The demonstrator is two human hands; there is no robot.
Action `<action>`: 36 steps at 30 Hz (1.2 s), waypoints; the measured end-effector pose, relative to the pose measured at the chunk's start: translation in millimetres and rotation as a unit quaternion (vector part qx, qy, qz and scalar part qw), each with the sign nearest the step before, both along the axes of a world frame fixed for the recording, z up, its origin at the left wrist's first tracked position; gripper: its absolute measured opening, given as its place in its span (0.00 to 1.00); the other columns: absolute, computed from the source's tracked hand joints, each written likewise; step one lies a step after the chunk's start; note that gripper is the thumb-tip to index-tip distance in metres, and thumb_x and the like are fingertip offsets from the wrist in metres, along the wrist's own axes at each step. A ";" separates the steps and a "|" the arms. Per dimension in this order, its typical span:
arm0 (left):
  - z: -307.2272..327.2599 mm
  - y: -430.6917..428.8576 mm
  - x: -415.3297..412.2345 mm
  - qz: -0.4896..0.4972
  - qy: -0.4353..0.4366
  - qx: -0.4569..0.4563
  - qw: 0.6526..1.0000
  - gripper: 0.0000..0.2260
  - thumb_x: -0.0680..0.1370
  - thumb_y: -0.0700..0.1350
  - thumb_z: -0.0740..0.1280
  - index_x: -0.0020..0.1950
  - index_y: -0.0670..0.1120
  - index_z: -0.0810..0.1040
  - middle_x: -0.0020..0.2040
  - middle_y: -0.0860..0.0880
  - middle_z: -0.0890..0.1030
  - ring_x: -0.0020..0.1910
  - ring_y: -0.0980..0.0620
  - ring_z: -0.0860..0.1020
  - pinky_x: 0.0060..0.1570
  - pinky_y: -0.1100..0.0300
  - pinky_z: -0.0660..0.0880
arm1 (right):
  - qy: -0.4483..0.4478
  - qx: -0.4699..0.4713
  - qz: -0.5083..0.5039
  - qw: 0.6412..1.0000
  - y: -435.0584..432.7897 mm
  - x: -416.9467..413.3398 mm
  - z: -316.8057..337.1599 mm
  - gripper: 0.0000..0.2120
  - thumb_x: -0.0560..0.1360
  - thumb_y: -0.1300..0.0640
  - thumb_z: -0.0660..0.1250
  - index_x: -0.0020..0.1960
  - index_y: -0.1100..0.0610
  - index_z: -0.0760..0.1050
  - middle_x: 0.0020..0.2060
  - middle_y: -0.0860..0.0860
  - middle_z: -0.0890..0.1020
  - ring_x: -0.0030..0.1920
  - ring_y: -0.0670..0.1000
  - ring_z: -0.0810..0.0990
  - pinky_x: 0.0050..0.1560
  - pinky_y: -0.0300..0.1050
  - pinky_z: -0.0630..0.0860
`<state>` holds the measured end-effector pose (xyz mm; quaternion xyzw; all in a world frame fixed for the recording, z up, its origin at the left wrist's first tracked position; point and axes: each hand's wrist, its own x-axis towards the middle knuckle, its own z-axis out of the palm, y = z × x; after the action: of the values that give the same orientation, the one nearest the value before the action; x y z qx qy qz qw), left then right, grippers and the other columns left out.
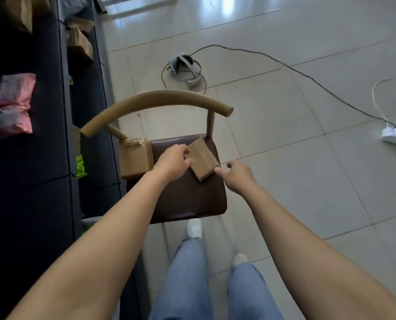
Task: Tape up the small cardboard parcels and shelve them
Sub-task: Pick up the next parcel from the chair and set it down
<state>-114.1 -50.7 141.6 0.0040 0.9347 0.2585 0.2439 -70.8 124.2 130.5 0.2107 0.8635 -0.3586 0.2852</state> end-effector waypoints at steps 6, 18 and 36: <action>-89.6 4.5 -55.6 -0.018 -0.045 -0.009 0.999 0.27 0.77 0.48 0.67 0.74 0.44 0.63 0.72 0.45 0.67 0.68 0.46 0.69 0.66 0.50 0.68 | -0.061 -0.072 -0.139 0.986 -13.6 -30.9 -90.8 0.28 0.77 0.45 0.65 0.67 0.65 0.68 0.64 0.60 0.74 0.64 0.60 0.73 0.54 0.46 0.68; -169.4 4.8 -90.2 0.025 -0.094 0.031 0.995 0.29 0.78 0.53 0.66 0.75 0.44 0.61 0.71 0.45 0.67 0.69 0.46 0.68 0.62 0.56 0.66 | -0.135 -0.337 -0.374 0.853 -37.8 -54.4 -167.4 0.16 0.75 0.50 0.70 0.59 0.52 0.70 0.53 0.47 0.78 0.56 0.49 0.75 0.65 0.54 0.70; 57.7 32.8 -33.3 0.169 0.062 0.172 0.969 0.15 0.78 0.50 0.65 0.60 0.43 0.77 0.54 0.48 0.80 0.52 0.51 0.77 0.49 0.58 0.74 | 0.041 -0.306 -0.253 0.917 15.5 -40.6 50.0 0.26 0.73 0.54 0.71 0.66 0.54 0.62 0.59 0.53 0.75 0.53 0.50 0.77 0.41 0.41 0.76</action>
<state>-147.4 -17.8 199.3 -0.0960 0.8768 0.4518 0.1336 -111.4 139.7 180.4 0.3100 0.6406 -0.6734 0.2001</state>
